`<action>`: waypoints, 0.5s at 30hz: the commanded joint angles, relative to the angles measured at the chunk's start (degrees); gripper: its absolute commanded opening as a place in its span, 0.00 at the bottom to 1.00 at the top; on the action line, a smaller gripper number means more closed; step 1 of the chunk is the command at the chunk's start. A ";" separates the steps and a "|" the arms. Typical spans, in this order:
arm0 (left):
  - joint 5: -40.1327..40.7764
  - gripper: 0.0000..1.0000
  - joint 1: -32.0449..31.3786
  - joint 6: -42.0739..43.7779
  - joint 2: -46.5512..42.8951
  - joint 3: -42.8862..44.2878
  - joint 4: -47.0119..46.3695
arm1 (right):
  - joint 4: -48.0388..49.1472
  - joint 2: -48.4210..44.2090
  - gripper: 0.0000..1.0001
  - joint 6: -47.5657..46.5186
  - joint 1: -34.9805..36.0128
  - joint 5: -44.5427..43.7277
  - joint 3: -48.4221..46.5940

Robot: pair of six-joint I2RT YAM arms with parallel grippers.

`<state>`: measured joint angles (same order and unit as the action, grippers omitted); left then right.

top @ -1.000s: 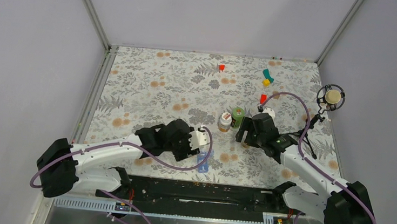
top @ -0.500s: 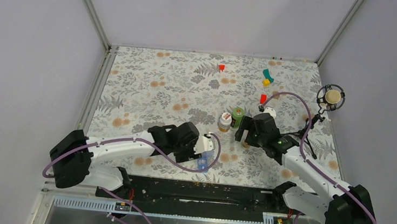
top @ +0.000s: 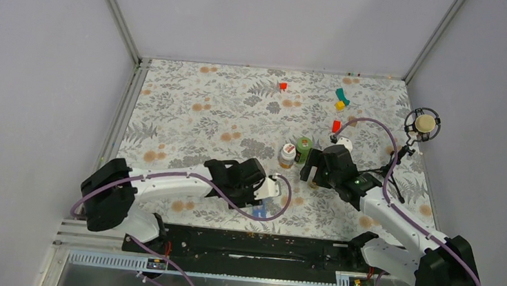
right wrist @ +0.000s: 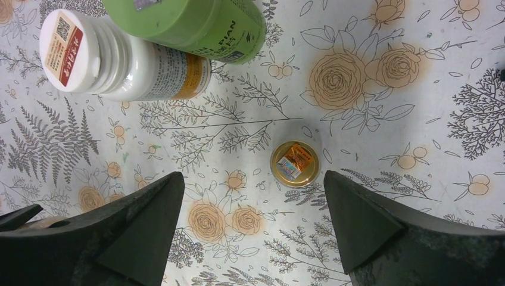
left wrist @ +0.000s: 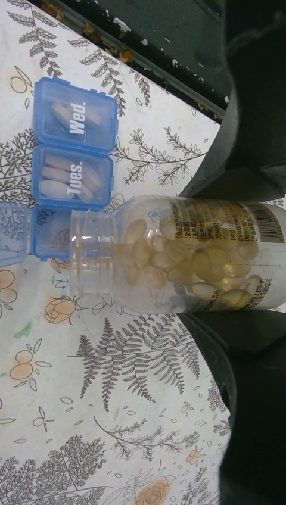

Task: Sort the pills into containers
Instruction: Pour the pill into the pill container.

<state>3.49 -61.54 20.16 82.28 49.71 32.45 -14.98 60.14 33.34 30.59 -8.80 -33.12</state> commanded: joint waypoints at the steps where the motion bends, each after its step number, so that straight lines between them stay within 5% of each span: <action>1: 1.84 0.00 -0.88 0.81 1.06 3.82 1.76 | -0.92 -0.18 0.95 0.50 -0.06 -0.53 0.31; 15: 5.65 0.00 -1.84 0.01 7.01 8.29 7.08 | -0.87 -0.37 0.95 0.29 -0.14 -1.18 0.88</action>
<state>6.76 -63.13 20.12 89.21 55.51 38.39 -15.09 60.14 33.34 30.59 -8.93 -32.56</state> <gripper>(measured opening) 0.531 0.951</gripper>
